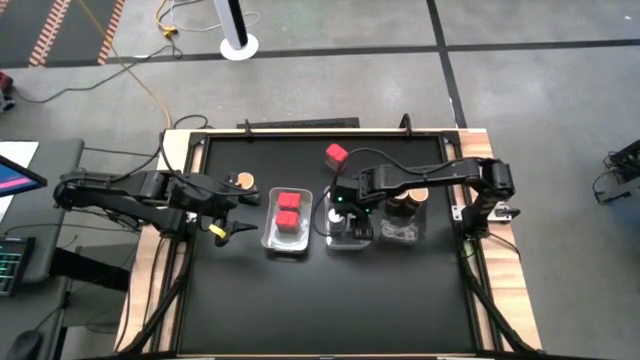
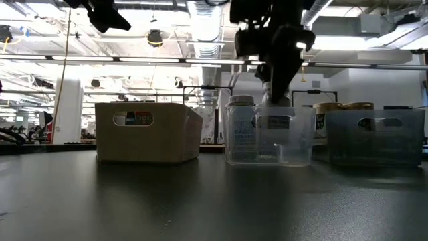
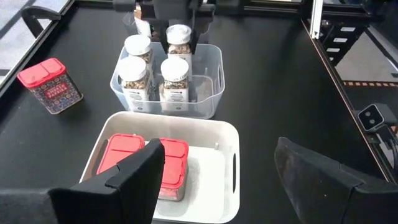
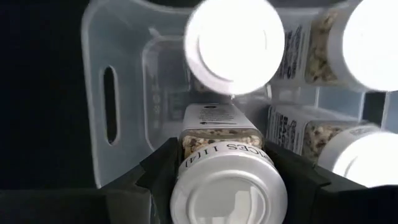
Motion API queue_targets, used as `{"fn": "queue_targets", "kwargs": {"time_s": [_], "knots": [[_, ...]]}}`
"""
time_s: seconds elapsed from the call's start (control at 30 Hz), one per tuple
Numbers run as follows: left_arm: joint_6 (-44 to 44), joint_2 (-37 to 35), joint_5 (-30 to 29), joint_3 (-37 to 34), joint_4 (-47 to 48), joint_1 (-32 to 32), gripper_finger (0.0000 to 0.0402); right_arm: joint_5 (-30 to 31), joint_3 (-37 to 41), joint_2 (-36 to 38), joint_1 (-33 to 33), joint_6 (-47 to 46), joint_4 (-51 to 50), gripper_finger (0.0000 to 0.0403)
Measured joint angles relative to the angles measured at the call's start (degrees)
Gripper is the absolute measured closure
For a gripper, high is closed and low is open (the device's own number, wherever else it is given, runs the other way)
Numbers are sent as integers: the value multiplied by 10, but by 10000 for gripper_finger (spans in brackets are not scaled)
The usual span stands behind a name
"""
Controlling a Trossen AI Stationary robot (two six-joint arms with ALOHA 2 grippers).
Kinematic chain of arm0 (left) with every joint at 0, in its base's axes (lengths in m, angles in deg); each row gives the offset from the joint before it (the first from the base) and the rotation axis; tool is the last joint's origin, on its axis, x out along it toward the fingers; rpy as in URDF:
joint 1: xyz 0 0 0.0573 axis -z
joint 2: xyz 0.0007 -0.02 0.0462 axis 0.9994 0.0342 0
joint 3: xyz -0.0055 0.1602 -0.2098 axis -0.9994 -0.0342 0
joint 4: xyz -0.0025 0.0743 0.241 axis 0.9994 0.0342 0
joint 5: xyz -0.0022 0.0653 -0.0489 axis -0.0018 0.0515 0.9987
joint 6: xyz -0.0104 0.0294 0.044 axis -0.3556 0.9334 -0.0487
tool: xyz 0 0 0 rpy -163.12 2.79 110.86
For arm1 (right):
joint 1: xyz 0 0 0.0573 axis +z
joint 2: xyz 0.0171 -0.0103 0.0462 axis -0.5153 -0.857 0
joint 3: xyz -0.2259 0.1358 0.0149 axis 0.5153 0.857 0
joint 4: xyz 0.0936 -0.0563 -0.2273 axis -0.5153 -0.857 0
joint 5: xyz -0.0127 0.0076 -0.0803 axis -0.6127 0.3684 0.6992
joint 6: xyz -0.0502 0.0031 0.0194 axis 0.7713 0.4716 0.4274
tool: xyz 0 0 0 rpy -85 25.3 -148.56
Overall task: Sort spices by type
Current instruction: Put the white seasoning bottle into the transparent bin, then put the brown seasoning bottle into the black bin
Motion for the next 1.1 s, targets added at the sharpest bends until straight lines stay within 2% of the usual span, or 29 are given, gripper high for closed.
{"fn": "queue_targets", "kwargs": {"time_s": [0.33, 0.57, 0.83, 1.1], "knots": [[-4, 0, 0, 0, 1, 0, 109, -11, -1, -43, -6, 20, 5, 181], [5, 0, 0, 0, 1, 0, 109, -10, 0, -41, -10, 19, 13, 149], [6, 0, -5, 0, 1, 0, 109, -5, 0, -40, -13, 26, 2, 170], [10, 0, -14, 0, 1, 0, 109, -6, 0, -40, -13, 43, 2, 156]]}}
